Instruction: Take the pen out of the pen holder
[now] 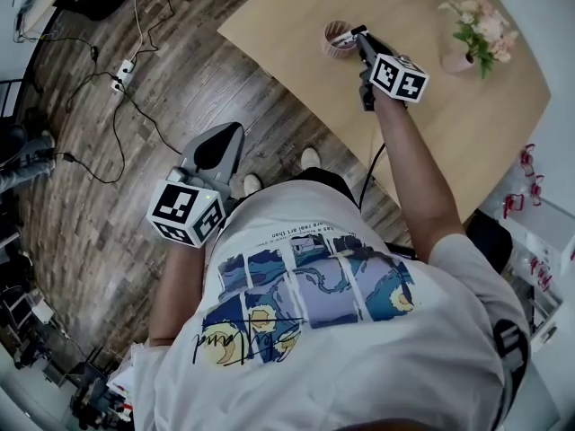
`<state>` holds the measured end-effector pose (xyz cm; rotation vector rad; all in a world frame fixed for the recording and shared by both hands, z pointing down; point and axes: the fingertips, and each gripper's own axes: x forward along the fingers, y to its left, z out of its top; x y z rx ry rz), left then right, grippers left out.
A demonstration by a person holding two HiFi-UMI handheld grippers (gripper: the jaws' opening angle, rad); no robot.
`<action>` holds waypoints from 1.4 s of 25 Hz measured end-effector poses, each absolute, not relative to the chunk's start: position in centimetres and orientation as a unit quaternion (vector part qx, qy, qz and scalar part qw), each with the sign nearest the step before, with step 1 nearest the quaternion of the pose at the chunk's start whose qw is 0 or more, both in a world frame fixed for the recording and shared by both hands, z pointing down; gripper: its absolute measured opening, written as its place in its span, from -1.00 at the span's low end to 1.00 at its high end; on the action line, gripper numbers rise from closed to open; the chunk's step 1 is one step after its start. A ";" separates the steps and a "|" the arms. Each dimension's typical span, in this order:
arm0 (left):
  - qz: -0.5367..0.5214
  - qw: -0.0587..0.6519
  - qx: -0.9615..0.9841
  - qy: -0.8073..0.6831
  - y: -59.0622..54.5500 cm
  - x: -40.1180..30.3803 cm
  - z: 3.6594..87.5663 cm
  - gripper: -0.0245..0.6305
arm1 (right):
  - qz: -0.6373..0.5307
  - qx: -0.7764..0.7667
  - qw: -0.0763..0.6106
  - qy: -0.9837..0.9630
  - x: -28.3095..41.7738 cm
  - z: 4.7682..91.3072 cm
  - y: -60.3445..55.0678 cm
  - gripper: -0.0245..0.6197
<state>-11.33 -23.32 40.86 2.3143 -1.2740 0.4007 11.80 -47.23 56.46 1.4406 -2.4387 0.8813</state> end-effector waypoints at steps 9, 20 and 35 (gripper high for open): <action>0.121 0.234 0.848 -0.460 -22.2 -13.8 40.5 -0.88 | 0.262 0.491 0.085 -0.826 11.3 53.1 -46.0 -0.81; 0.102 0.222 0.866 -0.437 -19.2 -15.7 39.7 -0.89 | 0.205 0.512 0.061 -0.832 10.9 46.3 -42.8 -0.82; 0.073 0.227 0.877 -0.416 -15.0 -20.1 39.3 -0.89 | 0.162 0.480 0.040 -0.861 6.1 38.0 -32.6 -0.82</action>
